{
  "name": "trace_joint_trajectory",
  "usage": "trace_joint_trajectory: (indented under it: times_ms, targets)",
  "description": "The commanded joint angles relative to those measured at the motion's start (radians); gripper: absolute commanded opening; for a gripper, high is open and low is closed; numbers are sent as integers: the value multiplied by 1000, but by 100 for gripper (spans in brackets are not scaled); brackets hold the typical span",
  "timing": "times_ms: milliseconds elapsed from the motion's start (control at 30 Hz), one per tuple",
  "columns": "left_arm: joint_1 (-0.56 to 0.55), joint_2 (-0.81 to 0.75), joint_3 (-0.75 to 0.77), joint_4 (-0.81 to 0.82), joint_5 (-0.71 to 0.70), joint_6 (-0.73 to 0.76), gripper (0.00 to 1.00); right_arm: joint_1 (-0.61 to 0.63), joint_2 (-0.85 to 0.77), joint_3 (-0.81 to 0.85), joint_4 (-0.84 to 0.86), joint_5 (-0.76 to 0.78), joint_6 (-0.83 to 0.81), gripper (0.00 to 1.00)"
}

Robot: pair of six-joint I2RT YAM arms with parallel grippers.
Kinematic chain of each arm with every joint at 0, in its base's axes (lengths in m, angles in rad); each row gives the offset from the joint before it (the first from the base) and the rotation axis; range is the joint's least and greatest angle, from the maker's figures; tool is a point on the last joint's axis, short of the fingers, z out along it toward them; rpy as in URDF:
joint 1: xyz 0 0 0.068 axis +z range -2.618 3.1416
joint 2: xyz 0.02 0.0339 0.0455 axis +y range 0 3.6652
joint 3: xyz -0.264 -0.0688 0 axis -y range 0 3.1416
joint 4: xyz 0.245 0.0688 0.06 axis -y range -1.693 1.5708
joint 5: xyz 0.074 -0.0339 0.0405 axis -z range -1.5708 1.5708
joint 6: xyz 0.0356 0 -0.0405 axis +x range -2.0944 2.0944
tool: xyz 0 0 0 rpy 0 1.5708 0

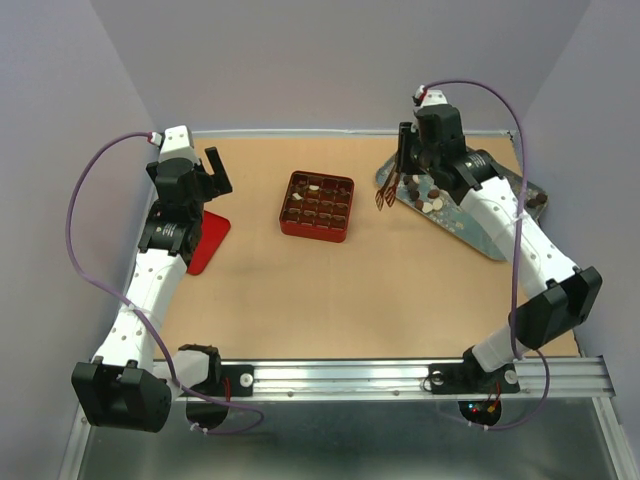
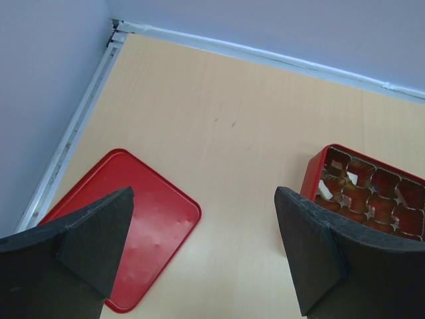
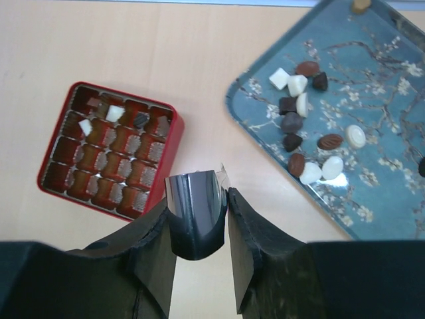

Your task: Pack the chocolate

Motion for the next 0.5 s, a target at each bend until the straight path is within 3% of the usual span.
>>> trace_joint_trajectory:
  times_ms: [0, 467]
  targets:
    - [5, -27, 2, 38, 4, 6, 99, -28, -55, -40, 24, 26, -20, 38]
    - [5, -25, 1, 36, 7, 4, 99, -124, -35, -63, 35, 179, -95, 37]
